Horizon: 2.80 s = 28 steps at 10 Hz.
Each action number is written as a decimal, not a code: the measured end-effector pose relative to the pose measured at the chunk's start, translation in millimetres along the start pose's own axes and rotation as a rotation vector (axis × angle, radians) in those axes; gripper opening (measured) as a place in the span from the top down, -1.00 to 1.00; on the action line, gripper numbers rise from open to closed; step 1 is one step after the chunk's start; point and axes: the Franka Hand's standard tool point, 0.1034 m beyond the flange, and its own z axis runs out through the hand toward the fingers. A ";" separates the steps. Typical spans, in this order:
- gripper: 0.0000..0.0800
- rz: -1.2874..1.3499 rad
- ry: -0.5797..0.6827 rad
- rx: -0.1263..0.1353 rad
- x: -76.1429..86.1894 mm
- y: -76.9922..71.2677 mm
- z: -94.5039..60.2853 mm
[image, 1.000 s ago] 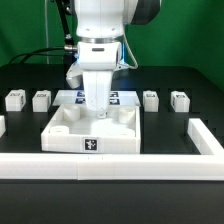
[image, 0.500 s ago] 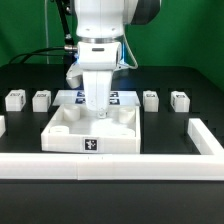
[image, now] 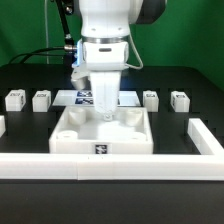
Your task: Assemble square table
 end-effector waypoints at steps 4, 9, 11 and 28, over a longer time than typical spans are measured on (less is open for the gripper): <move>0.87 0.010 0.039 0.005 53.5 26.6 2.5; 0.87 0.013 0.037 0.022 60.1 26.4 2.6; 0.76 0.015 0.037 0.023 59.5 26.3 2.8; -0.62 0.319 0.005 -0.023 67.5 -2.0 -48.6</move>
Offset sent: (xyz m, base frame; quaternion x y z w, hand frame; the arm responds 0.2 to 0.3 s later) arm 0.0311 0.0437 -0.0068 -0.0156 0.0065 0.0140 0.9998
